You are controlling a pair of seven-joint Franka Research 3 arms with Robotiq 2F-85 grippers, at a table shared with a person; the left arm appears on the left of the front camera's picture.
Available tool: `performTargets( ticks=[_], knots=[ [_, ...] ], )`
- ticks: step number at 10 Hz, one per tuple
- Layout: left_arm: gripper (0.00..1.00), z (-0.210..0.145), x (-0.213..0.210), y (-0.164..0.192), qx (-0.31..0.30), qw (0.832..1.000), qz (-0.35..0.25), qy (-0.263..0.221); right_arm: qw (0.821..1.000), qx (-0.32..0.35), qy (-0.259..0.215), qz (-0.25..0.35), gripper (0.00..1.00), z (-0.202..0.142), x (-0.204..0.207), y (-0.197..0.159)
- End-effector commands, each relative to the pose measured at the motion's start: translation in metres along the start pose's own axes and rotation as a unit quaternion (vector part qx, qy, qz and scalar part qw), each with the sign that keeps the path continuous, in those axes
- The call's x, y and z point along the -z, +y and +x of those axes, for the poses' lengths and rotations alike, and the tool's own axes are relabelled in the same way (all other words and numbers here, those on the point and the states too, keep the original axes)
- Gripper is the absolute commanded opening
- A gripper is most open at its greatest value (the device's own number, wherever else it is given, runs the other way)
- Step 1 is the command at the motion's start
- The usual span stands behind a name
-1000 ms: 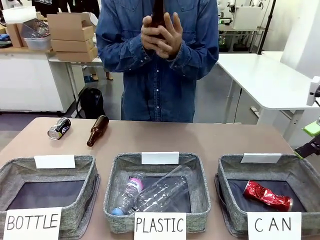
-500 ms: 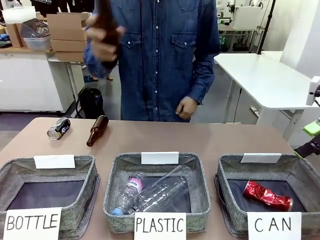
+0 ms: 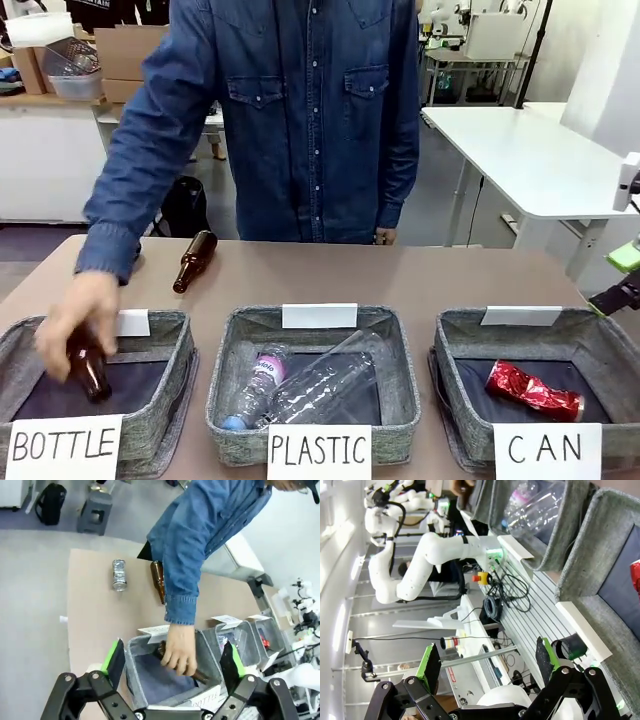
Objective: Sort the can waste into the basket.
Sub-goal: Pick up the can waste from the table and place it in the right Fabric basket.
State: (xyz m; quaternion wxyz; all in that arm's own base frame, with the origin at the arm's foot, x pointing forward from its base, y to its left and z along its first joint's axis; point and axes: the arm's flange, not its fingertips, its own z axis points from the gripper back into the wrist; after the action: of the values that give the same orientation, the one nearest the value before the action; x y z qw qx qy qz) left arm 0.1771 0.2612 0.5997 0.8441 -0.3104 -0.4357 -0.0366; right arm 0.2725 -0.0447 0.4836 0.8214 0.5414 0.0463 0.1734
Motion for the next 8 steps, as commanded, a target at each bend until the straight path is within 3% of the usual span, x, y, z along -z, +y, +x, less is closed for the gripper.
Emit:
performTargets(
  ticks=[1, 4, 5, 8],
  knots=[
    [1.0, -0.003, 0.019, 0.008, -0.017, 1.0, 0.003, 0.012, 1.0, -0.013, 0.006, -0.002, 1.0, -0.003, -0.002, -0.002],
    [1.0, 0.021, 0.055, 0.014, -0.014, 0.999, -0.01, 0.051, 1.0, -0.013, 0.006, -0.002, 1.0, -0.003, -0.002, -0.002],
    [1.0, 0.037, 0.085, 0.011, -0.012, 0.998, -0.007, 0.056, 1.0, -0.013, 0.006, -0.002, 1.0, -0.003, -0.002, -0.002],
    [1.0, 0.081, 0.202, 0.001, -0.003, 0.983, 0.09, 0.158, 1.0, -0.013, 0.006, -0.002, 1.0, -0.003, -0.002, -0.002]
  ],
)
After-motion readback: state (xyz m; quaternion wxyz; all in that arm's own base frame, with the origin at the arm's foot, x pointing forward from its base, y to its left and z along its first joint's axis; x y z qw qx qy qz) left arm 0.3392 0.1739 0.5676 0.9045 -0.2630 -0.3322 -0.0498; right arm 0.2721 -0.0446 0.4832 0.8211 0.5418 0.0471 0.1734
